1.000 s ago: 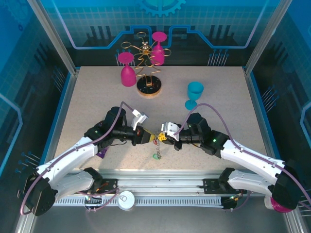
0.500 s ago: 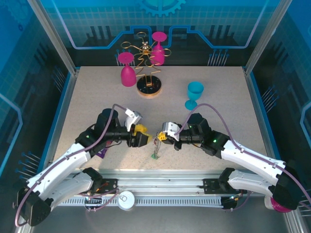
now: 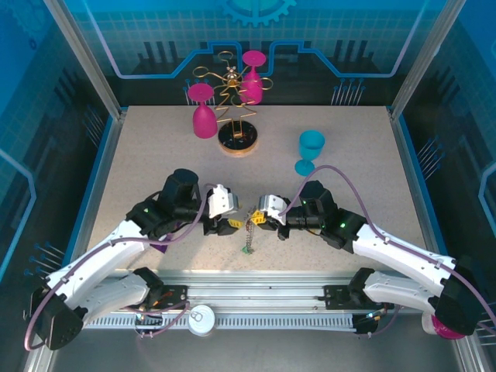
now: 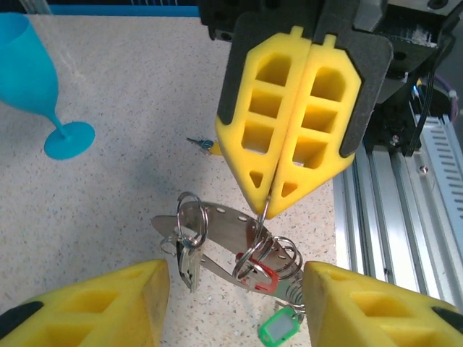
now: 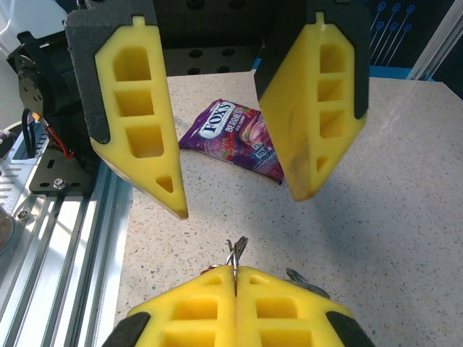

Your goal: Put the keys on the keyring

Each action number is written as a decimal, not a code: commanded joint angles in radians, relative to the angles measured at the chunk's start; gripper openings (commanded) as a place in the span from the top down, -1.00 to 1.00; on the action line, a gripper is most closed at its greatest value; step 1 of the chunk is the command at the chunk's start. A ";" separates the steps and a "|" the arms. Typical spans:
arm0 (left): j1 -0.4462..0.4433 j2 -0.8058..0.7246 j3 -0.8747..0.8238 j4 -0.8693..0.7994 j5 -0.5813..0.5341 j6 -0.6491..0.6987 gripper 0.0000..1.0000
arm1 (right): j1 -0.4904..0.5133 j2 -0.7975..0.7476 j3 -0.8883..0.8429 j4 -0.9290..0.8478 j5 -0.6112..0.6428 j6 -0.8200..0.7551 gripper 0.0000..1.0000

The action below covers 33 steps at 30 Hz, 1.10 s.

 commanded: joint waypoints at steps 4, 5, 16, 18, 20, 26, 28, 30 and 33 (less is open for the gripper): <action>-0.027 0.058 0.073 -0.054 0.065 0.125 0.13 | 0.020 -0.012 0.012 0.015 -0.029 0.004 1.00; -0.030 0.064 0.077 -0.061 0.069 0.129 0.16 | 0.021 -0.012 0.014 0.015 -0.029 0.002 1.00; -0.041 0.103 0.104 -0.105 0.088 0.149 0.49 | 0.027 -0.003 0.021 0.018 -0.033 0.000 1.00; -0.042 0.108 0.109 -0.107 0.090 0.149 0.52 | 0.028 0.000 0.024 0.015 -0.033 -0.001 1.00; -0.044 0.115 0.115 -0.111 0.095 0.150 0.61 | 0.029 0.001 0.027 0.015 -0.034 0.000 1.00; -0.047 0.119 0.121 -0.116 0.103 0.153 0.66 | 0.032 0.006 0.033 0.008 -0.035 -0.003 1.00; -0.047 0.121 0.123 -0.120 0.111 0.155 0.67 | 0.033 0.008 0.034 0.006 -0.034 -0.005 1.00; -0.048 0.124 0.125 -0.129 0.117 0.158 0.67 | 0.035 0.010 0.037 0.006 -0.034 -0.006 1.00; -0.049 0.131 0.132 -0.142 0.125 0.167 0.81 | 0.037 0.013 0.041 0.002 -0.035 -0.007 1.00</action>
